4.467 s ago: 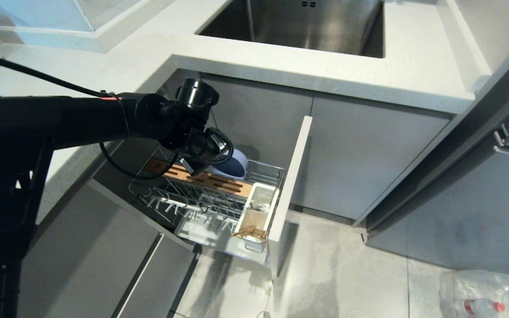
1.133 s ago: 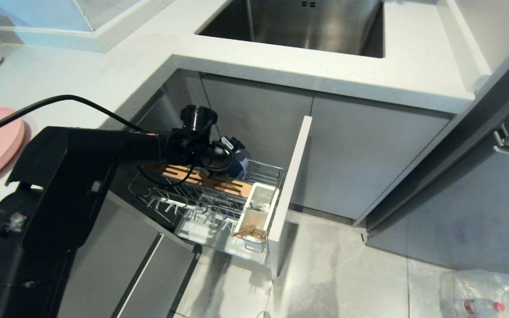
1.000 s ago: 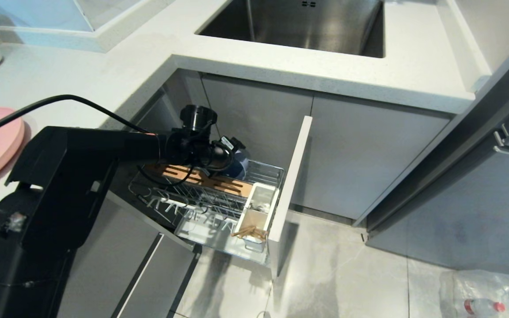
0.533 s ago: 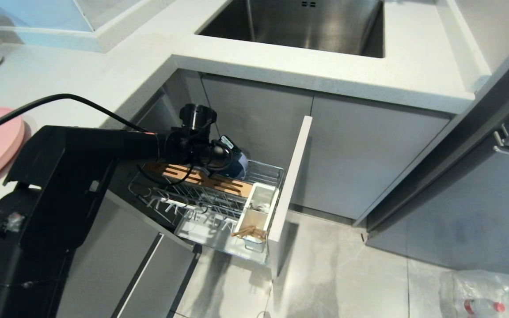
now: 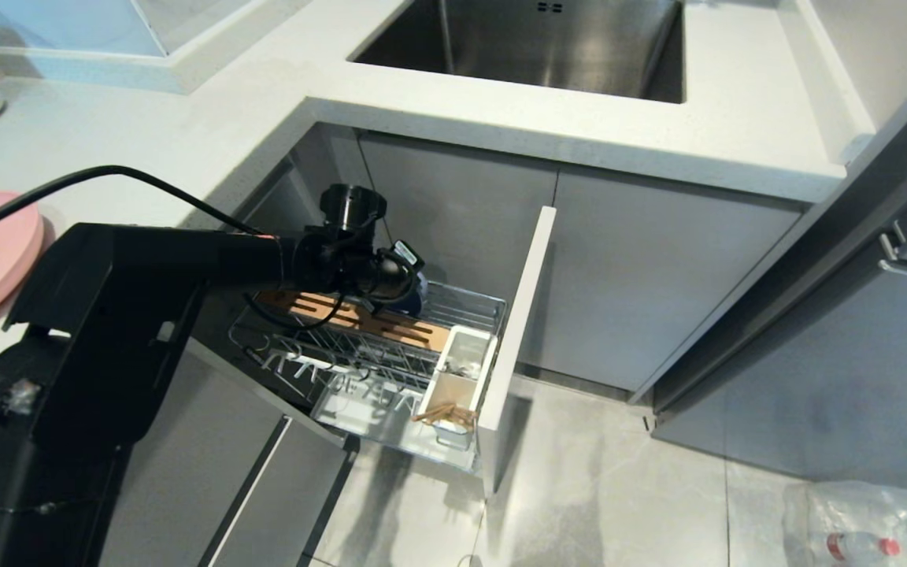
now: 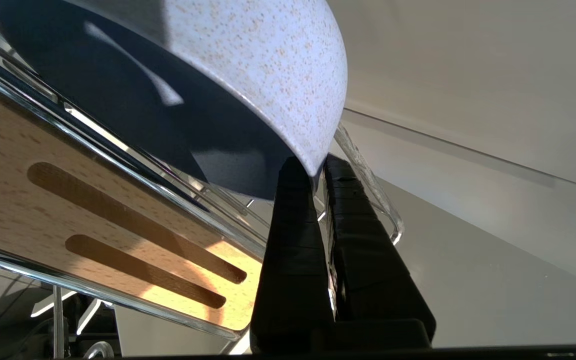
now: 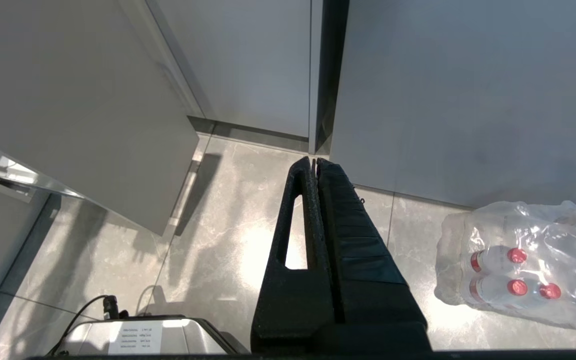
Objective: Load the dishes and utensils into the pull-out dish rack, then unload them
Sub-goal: Take the bowl out of the cupboard
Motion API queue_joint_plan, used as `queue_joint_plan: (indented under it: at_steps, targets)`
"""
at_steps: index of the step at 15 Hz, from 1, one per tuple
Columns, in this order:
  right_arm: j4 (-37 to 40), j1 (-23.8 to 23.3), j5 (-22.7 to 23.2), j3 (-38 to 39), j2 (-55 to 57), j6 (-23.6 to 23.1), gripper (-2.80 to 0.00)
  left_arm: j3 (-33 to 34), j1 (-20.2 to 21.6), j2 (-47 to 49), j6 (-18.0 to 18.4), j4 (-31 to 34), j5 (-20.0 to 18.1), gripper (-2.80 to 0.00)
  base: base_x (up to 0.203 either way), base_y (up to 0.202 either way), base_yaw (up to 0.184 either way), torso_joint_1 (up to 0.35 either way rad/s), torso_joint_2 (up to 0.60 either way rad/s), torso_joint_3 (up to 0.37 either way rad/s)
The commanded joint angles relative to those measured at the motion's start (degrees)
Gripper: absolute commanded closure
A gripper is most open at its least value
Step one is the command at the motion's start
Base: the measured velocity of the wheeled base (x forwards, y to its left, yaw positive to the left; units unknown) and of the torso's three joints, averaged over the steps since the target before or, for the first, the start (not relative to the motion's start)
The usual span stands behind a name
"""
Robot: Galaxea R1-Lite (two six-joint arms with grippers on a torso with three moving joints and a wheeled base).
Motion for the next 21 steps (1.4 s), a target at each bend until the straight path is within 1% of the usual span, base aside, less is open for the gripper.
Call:
queue_joint_plan:
  at_steps: [1,4,6,12,17,18,21]
  targets:
    - [0.0,0.0,0.0,0.0,0.1,0.0,0.0,0.0,0.0,-0.1,-0.4,0.2,0.0,0.0,0.0,0.0,0.0,0.0,0.0,0.0]
    - [0.0,0.0,0.0,0.0,0.1,0.0,0.0,0.1,-0.1,-2.5,-0.5,1.0,0.0,0.0,0.0,0.0,0.0,0.0,0.0,0.0]
    - [0.0,0.0,0.0,0.0,0.1,0.0,0.0,0.1,-0.4,-4.7,-0.6,3.0,0.0,0.0,0.0,0.0,0.0,0.0,0.0,0.0]
    - [0.0,0.0,0.0,0.0,0.1,0.0,0.0,1.3,-2.6,-14.9,-0.9,7.9,0.1,0.0,0.0,0.0,0.0,0.0,0.0,0.0]
    - [0.0,0.0,0.0,0.0,0.1,0.0,0.0,4.8,-4.0,-24.2,-1.1,8.3,0.1,0.0,0.0,0.0,0.0,0.0,0.0,0.0]
    - [0.0,0.0,0.0,0.0,0.1,0.0,0.0,5.4,-4.1,-25.0,-1.1,8.3,0.1,0.0,0.0,0.0,0.0,0.0,0.0,0.0]
    - [0.0,0.0,0.0,0.0,0.1,0.0,0.0,5.4,-4.0,-22.9,-1.1,8.4,0.1,0.0,0.0,0.0,0.0,0.0,0.0,0.0]
